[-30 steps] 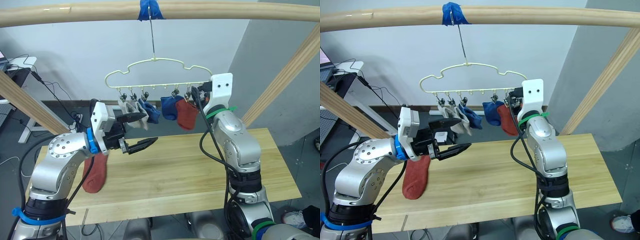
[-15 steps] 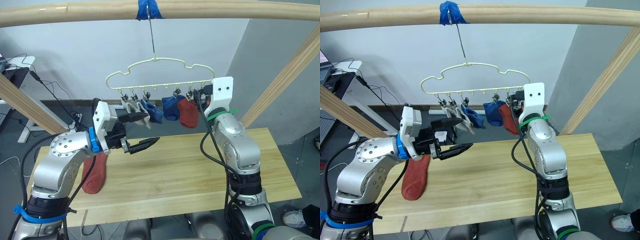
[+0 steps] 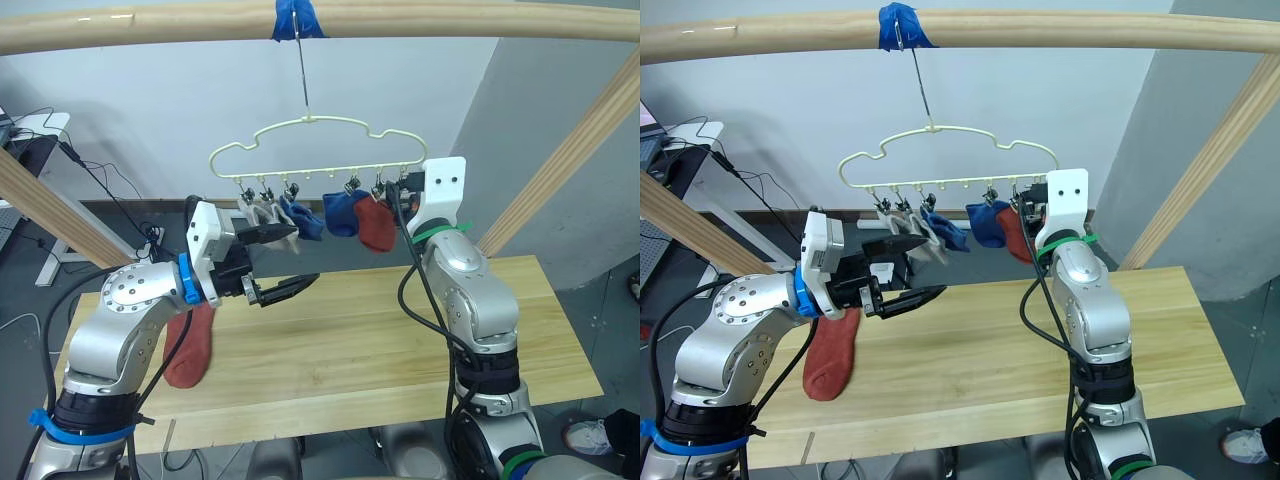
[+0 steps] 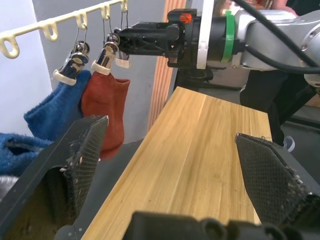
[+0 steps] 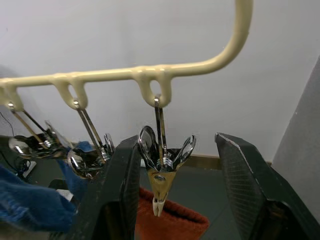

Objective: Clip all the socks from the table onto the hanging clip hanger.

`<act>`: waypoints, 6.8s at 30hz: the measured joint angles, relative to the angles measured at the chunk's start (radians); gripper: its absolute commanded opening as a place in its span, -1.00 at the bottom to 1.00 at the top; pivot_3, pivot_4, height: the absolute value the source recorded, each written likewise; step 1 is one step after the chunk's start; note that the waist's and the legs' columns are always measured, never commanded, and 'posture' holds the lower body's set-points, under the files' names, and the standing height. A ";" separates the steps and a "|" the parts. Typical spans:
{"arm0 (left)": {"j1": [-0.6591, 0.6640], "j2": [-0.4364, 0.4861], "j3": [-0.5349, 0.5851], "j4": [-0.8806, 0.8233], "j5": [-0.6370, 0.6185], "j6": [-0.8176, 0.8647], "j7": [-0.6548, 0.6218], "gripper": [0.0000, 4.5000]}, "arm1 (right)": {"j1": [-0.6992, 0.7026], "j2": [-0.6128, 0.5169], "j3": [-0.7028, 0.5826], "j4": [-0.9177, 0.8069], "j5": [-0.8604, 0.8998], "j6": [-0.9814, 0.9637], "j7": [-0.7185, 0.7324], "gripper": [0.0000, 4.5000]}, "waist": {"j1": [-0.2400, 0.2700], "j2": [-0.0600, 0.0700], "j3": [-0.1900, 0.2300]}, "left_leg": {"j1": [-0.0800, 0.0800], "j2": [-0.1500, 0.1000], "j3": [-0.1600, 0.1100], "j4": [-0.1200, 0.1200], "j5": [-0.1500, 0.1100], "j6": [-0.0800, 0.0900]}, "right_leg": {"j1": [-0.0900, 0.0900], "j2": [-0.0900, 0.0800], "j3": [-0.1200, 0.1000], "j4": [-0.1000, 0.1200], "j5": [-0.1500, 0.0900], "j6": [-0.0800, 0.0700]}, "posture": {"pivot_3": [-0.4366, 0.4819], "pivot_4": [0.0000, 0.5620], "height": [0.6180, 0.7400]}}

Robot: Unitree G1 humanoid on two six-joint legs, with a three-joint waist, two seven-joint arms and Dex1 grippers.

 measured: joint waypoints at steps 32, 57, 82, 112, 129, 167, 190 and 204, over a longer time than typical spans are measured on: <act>-0.014 -0.007 -0.013 0.024 0.003 -0.017 -0.007 1.00 | 0.000 0.055 -0.038 -0.033 0.011 0.054 -0.044 -0.20 | -0.010 0.000 0.000 | 0.000 0.000 0.000 0.000 0.000 0.000 | 0.000 0.000 0.000 0.000 0.000 0.000 | -0.56 -0.25 1.00; 0.020 -0.026 -0.017 0.026 0.019 -0.021 0.009 1.00 | 0.003 0.049 -0.025 -0.047 0.038 0.033 -0.011 -0.95 | -0.019 0.000 0.000 | 0.000 0.000 0.000 0.000 0.000 0.000 | 0.000 0.000 0.000 0.000 0.000 0.000 | -0.57 -0.25 1.00; 0.020 -0.026 -0.017 0.026 0.024 -0.021 0.021 1.00 | 0.000 0.035 -0.015 -0.043 0.037 0.018 -0.006 0.13 | -0.019 0.000 0.000 | 0.000 0.000 0.000 0.000 0.000 0.000 | 0.000 0.000 0.000 0.000 0.000 0.000 | -0.56 -0.27 1.00; 0.013 -0.026 -0.017 0.027 0.025 -0.022 0.020 1.00 | -0.008 0.057 -0.015 0.005 0.030 -0.016 -0.025 -0.03 | -0.019 0.000 0.000 | 0.000 0.000 0.000 0.000 0.000 0.000 | 0.000 0.000 0.000 0.000 0.000 0.000 | -0.56 -0.28 1.00; 0.005 -0.026 -0.020 0.029 0.026 -0.022 0.002 1.00 | -0.008 0.065 -0.016 0.005 0.030 -0.012 -0.048 -0.03 | -0.020 0.000 0.000 | 0.000 0.000 0.000 0.000 0.000 0.000 | 0.000 0.000 0.000 0.000 0.000 0.000 | -0.58 -0.27 1.00; -0.007 -0.034 -0.035 0.050 0.032 -0.025 0.000 1.00 | 0.001 0.085 -0.020 -0.027 0.037 0.019 -0.067 -0.96 | -0.023 0.000 0.000 | 0.000 0.000 0.000 0.000 0.000 0.000 | 0.000 0.000 0.000 0.001 0.000 0.000 | -0.61 -0.26 1.00; 0.007 -0.041 -0.034 0.050 0.041 -0.042 0.010 1.00 | 0.005 0.080 -0.020 -0.037 0.037 0.017 -0.059 -0.96 | -0.023 0.000 0.000 | 0.000 0.000 0.000 0.000 0.000 0.000 | 0.000 0.000 0.000 0.001 0.000 0.000 | -0.61 -0.27 1.00; 0.068 -0.090 -0.024 0.050 0.045 -0.041 0.092 1.00 | -0.001 0.065 -0.028 -0.047 0.039 0.065 -0.050 -0.96 | -0.025 0.000 0.000 | 0.000 0.000 0.000 0.000 0.000 0.000 | 0.000 0.000 0.000 0.001 0.000 0.000 | -0.60 -0.28 1.00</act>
